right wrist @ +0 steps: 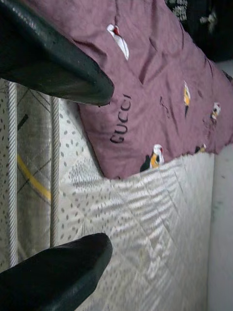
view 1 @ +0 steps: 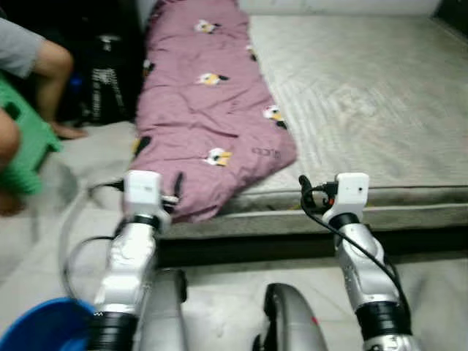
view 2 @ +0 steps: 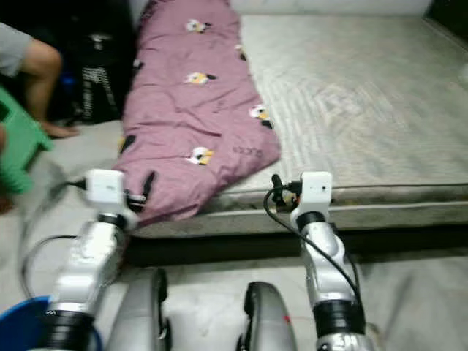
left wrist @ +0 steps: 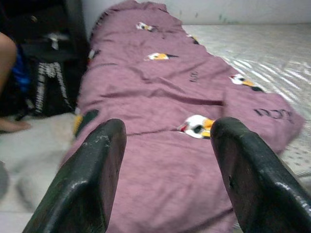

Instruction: Clean up the room

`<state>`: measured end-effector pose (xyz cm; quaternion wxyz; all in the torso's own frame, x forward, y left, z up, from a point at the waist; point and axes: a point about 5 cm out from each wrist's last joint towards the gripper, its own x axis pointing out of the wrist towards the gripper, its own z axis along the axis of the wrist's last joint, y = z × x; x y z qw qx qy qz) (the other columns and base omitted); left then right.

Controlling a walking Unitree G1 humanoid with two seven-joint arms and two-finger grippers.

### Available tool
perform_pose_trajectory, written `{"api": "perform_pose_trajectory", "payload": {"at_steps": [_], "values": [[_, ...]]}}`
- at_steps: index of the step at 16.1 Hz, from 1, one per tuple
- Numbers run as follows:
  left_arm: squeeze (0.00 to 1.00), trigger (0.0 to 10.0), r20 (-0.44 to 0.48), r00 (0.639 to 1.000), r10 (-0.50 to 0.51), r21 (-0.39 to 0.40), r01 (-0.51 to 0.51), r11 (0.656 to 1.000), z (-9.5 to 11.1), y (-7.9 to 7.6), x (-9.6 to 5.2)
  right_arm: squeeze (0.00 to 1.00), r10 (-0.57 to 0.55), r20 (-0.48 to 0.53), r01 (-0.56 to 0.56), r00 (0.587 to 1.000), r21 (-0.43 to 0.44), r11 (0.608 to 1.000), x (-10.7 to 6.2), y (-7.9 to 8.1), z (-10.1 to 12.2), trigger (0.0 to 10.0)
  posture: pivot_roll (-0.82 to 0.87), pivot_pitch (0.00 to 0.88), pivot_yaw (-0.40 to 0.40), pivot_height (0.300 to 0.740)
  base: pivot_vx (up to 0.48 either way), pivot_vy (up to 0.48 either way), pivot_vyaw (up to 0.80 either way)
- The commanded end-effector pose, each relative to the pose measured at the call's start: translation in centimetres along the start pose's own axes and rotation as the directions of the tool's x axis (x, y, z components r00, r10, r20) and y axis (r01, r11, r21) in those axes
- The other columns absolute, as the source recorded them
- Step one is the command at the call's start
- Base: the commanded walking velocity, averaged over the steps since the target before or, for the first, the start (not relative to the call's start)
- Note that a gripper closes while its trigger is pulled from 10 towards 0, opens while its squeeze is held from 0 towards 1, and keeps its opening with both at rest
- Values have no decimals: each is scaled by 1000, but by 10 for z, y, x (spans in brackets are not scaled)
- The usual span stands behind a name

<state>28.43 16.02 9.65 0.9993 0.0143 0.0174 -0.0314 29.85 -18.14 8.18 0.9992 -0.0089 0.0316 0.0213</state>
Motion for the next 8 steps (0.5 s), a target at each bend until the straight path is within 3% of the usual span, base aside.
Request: {"api": "perform_pose_trajectory", "payload": {"at_steps": [1, 4, 7, 8], "values": [[0, 10000, -8, 1000, 11, 0, -11, 1000, 0, 6, -4, 0, 2, 9, -2, 1000, 2, 1000, 2, 0, 3, 10000, -48, 68, -30, 611, 0, 0, 0], [0, 10000, -24, 999, 24, 7, -24, 1000, -4, 13, -9, 0, 9, 8, -9, 1000, 0, 1000, 3, 1, 3, 10000, -45, 76, -34, 611, 0, 0, 0], [0, 10000, -22, 1000, 12, -1, -13, 1000, -2, 8, -6, 0, 30, 13, -30, 999, -19, 999, 3, 4, 5, 10000, -45, 78, -37, 611, 0, 0, 0], [0, 10000, -22, 1000, 11, -2, -11, 1000, -2, 7, -6, 0, 32, 14, -31, 999, -19, 999, 3, 4, 5, 10000, -49, 79, -36, 611, 0, 0, 531]]}}
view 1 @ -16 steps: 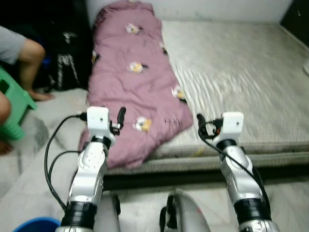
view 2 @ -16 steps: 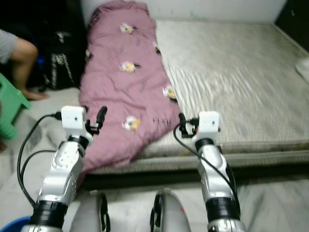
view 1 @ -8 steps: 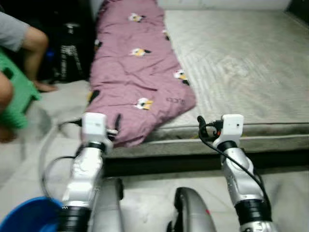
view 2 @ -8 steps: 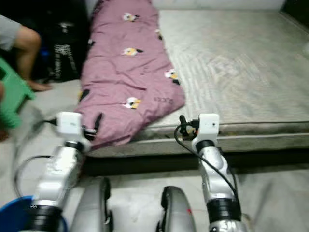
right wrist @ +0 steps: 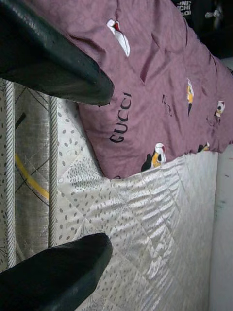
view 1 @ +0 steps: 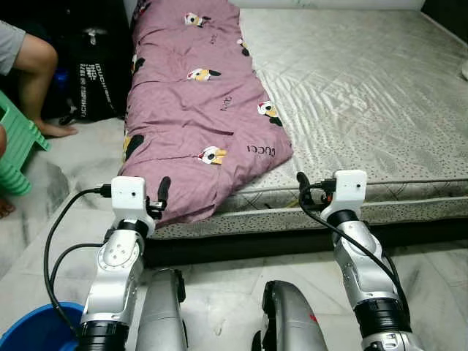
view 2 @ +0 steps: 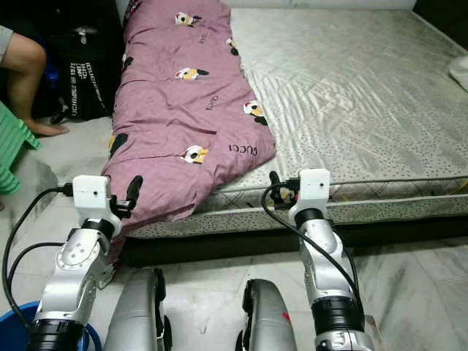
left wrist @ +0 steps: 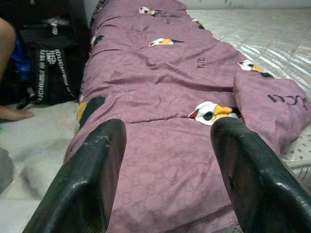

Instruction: Clean up the room

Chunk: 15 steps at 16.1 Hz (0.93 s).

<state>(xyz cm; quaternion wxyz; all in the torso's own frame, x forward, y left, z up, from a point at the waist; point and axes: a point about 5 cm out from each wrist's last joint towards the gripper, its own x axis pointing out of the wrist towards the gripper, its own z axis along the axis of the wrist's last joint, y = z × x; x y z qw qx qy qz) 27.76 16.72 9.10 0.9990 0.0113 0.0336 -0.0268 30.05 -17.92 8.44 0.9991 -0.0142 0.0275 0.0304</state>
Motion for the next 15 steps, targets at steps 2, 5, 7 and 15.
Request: {"api": "perform_pose_trajectory", "payload": {"at_steps": [2, 5, 7, 15], "values": [[0, 10000, 9, 1000, -4, 3, 4, 1000, 4, 0, 1, 0, 12, 5, -11, 1000, -6, 1000, 1, 2, 2, 10000, -49, 79, -36, 611, 0, 0, 703], [0, 10000, 5, 1000, -9, 1, 9, 1000, 4, 0, 2, 0, 11, 3, -11, 1000, -5, 1000, 1, 2, 1, 10000, -49, 79, -36, 611, 0, 0, 671], [0, 10000, 4, 1000, -10, -1, 10, 1000, 4, -1, 2, 0, 12, 0, -12, 1000, -6, 1000, 1, 2, 1, 10000, -49, 79, -36, 611, 0, 0, 550], [0, 10000, 3, 1000, -18, -4, 18, 1000, 4, -3, 4, 0, 10, -9, -10, 1000, -2, 1000, 2, 1, 0, 10000, -50, 81, -35, 611, 31, 0, 0]]}}
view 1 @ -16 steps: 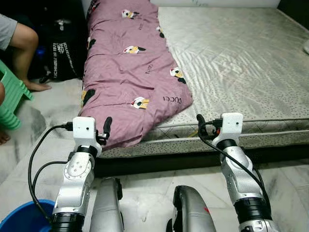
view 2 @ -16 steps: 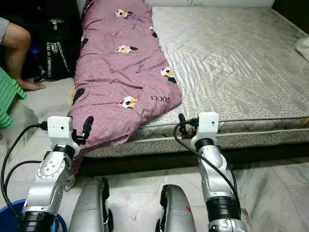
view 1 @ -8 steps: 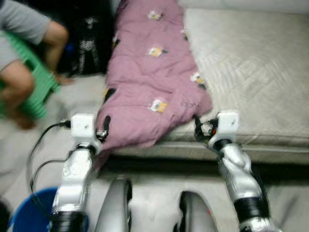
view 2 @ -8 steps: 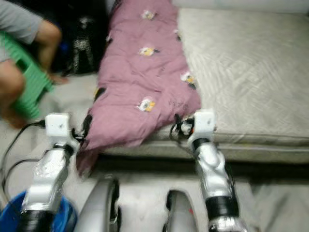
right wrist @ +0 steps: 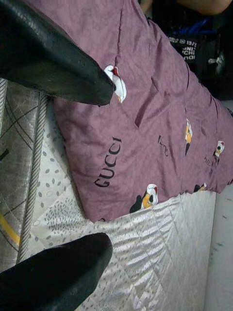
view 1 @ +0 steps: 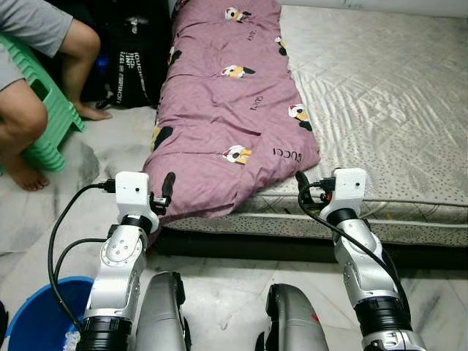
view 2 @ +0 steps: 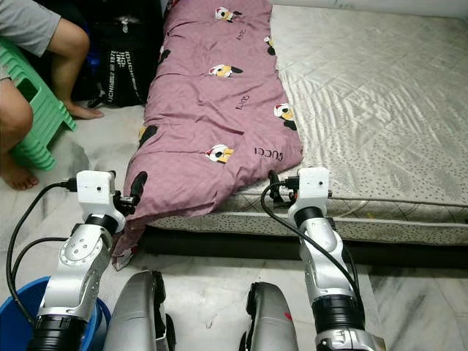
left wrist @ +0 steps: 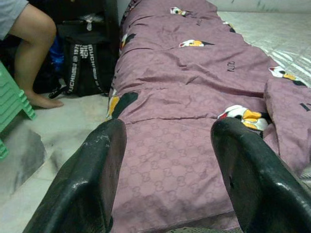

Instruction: Clean up the room

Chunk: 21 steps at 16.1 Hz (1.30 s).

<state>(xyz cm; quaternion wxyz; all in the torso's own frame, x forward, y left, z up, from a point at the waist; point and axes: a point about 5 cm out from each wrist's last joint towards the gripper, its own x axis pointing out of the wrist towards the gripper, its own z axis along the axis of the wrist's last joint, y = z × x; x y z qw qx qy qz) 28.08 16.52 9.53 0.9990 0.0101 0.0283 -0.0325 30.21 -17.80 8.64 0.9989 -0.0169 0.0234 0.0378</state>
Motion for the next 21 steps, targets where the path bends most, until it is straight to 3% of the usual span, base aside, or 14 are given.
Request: {"api": "perform_pose_trajectory", "payload": {"at_steps": [1, 10, 21], "values": [[0, 10000, -6, 1000, -9, -4, 9, 1000, 0, -1, 1, 0, -5, -18, 5, 1000, 5, 1000, 0, 0, -3, 10000, -50, 81, -35, 611, 270, 0, 0], [0, 10000, -4, 1000, -19, -6, 19, 1000, 0, -3, 2, 0, -2, -19, 2, 1000, 1, 1000, 1, 0, -3, 10000, -52, 82, -34, 611, 303, 0, 0], [0, 10000, -5, 1000, -18, -7, 18, 1000, 0, -4, 2, 0, 0, -16, 0, 1000, -6, 1000, 2, 0, -3, 10000, -51, 77, -37, 611, 435, 0, 0]]}}
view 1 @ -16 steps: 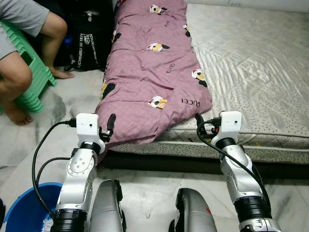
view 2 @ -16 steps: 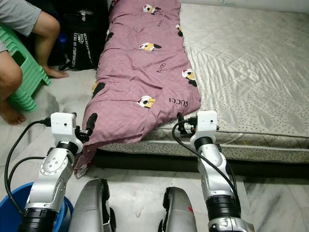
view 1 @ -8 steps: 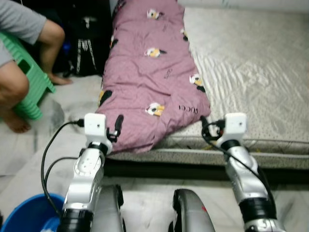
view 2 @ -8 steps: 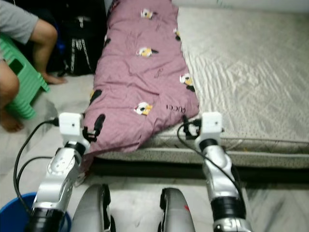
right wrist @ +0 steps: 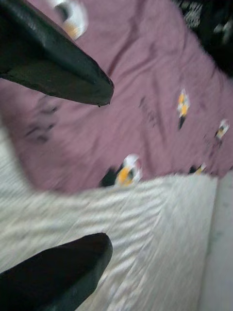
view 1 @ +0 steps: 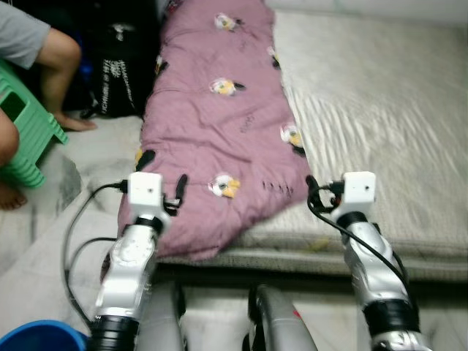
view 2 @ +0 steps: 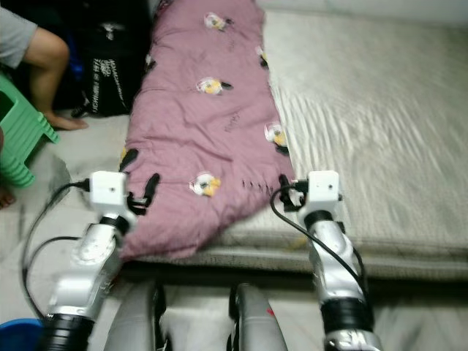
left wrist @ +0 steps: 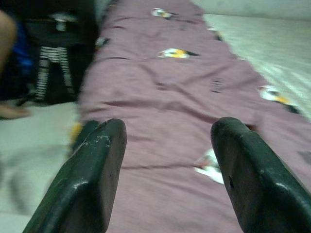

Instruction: Clean up the room

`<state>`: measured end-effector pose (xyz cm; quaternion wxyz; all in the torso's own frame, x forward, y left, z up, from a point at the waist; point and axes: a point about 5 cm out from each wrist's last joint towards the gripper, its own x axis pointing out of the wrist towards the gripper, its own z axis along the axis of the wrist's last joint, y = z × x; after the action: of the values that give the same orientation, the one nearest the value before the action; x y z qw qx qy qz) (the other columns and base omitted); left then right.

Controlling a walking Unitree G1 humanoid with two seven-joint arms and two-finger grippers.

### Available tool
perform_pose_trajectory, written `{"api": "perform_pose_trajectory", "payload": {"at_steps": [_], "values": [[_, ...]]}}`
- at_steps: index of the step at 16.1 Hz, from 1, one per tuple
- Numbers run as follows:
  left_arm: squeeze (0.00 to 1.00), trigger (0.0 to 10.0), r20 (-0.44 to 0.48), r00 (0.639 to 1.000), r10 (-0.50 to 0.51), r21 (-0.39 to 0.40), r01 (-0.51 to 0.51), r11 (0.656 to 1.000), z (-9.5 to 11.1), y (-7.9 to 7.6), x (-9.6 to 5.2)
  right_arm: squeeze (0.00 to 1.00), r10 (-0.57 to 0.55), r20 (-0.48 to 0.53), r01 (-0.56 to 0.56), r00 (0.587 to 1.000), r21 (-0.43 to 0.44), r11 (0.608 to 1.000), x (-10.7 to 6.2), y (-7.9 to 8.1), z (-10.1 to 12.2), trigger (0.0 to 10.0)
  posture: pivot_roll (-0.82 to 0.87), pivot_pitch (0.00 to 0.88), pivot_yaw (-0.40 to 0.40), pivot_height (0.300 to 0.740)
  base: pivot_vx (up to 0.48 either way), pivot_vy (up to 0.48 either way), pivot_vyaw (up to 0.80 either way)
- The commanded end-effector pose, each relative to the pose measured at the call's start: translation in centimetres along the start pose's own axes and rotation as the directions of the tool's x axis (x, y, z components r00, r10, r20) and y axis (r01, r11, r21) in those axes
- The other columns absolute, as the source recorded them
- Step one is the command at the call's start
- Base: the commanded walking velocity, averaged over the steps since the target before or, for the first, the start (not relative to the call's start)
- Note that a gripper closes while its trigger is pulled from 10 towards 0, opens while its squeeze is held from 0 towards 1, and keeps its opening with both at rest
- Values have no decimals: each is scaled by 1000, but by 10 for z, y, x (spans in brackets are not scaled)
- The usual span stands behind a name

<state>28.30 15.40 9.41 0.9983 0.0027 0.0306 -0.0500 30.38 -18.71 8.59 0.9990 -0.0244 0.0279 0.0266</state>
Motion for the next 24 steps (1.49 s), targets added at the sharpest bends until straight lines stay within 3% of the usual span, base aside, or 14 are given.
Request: {"api": "perform_pose_trajectory", "payload": {"at_steps": [1, 5, 7, 10, 12, 15, 19, 24], "values": [[0, 10000, 9, 999, 37, 4, -37, 999, 2, 8, -1, 0, 24, -8, -24, 1000, 7, 1000, 1, 9, -2, 10000, -51, 77, -37, 611, 0, 0, 0], [0, 10000, -28, 998, 63, 31, -62, 998, -1, 12, -5, 0, 30, -14, -30, 999, 6, 1000, 1, 10, -3, 10000, -40, 74, -36, 611, 0, 0, 0], [0, 10000, -78, 992, 96, 42, -93, 995, -6, 19, -12, 0, 36, -17, -36, 999, 6, 999, 2, 12, -4, 10000, -31, 84, -29, 611, 0, 0, 0], [0, 10000, -84, 986, 143, 69, -138, 988, -6, 29, -31, 0, 78, -80, -78, 994, -1, 997, 8, 12, -11, 10000, 6, 114, -27, 611, 0, 0, 0], [0, 10000, -85, 972, 220, 96, -211, 973, -11, 40, -52, 0, 203, -148, -204, 968, 9, 979, 17, 29, -19, 10000, 31, 131, -39, 611, 0, 0, 0], [0, 10000, -129, 947, 295, 117, -281, 953, -20, 52, -68, 0, 310, -141, -308, 940, 34, 951, 30, 53, -14, 10000, 76, 148, -50, 611, 0, 0, 0], [0, 10000, -108, 945, 308, 140, -293, 946, -12, 58, -71, 0, 391, -107, -383, 914, 83, 920, 37, 77, -7, 10000, 109, 164, -49, 576, 0, 0, 0], [0, 10000, -81, 955, 284, 131, -272, 953, 0, 54, -64, 0, 561, -147, -554, 815, 92, 828, 35, 100, -13, 10000, 106, 178, -30, 546, 0, 0, 0]]}}
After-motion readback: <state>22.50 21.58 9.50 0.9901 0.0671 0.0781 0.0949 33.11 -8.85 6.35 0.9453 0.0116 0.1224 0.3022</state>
